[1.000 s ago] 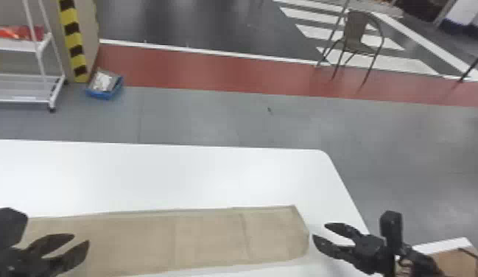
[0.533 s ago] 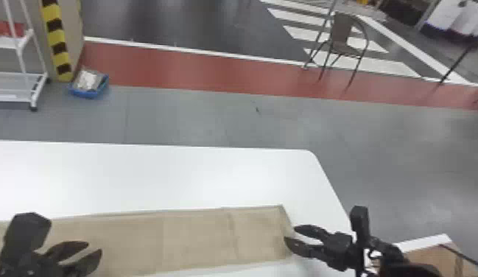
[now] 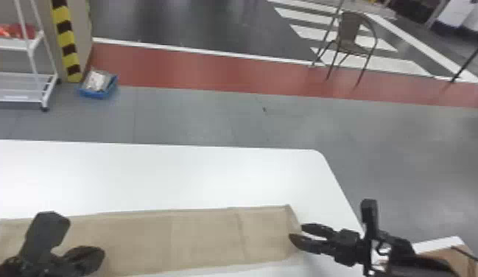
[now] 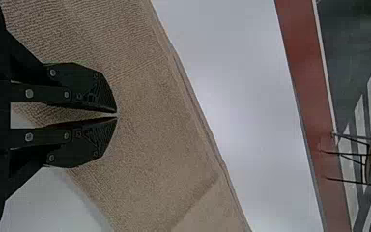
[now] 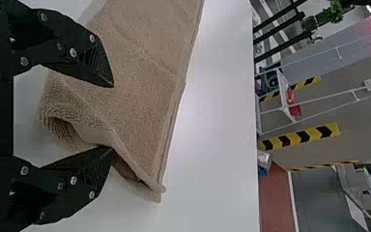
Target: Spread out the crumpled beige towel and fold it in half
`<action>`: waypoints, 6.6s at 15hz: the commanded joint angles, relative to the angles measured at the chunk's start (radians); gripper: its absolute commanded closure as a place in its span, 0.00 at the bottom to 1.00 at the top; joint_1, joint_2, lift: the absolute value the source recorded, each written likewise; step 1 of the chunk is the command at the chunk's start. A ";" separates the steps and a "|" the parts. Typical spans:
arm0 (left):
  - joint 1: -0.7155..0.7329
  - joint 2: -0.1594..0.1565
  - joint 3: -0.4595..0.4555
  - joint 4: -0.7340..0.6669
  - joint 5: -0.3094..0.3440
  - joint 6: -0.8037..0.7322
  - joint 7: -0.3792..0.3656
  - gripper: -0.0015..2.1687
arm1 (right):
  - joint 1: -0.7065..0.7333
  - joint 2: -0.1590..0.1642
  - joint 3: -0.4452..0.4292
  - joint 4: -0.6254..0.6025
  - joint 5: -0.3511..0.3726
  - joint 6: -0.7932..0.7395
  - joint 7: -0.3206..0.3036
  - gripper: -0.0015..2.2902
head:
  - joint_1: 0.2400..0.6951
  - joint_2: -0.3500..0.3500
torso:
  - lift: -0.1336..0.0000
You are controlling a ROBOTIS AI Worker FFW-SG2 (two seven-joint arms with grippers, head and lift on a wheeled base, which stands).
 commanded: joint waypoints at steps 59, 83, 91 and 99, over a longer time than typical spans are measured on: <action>-0.060 -0.041 -0.130 0.022 -0.110 0.178 0.015 0.46 | -0.077 -0.084 0.540 -0.321 0.585 0.653 0.135 0.23 | 1.00 0.05 | 1.00; -0.011 -0.049 -0.165 -0.067 -0.139 0.209 0.006 0.46 | -0.134 -0.144 0.428 -0.129 0.345 0.536 0.135 0.21 | 1.00 0.00 | 1.00; -0.109 -0.075 -0.210 0.120 -0.162 0.178 0.080 0.55 | -0.134 -0.156 0.410 -0.124 0.298 0.542 0.135 0.21 | 1.00 0.00 | 1.00; -0.065 -0.068 -0.190 0.006 -0.165 0.199 0.038 0.54 | -0.125 -0.182 0.380 -0.123 0.276 0.539 0.135 0.21 | 1.00 0.00 | 1.00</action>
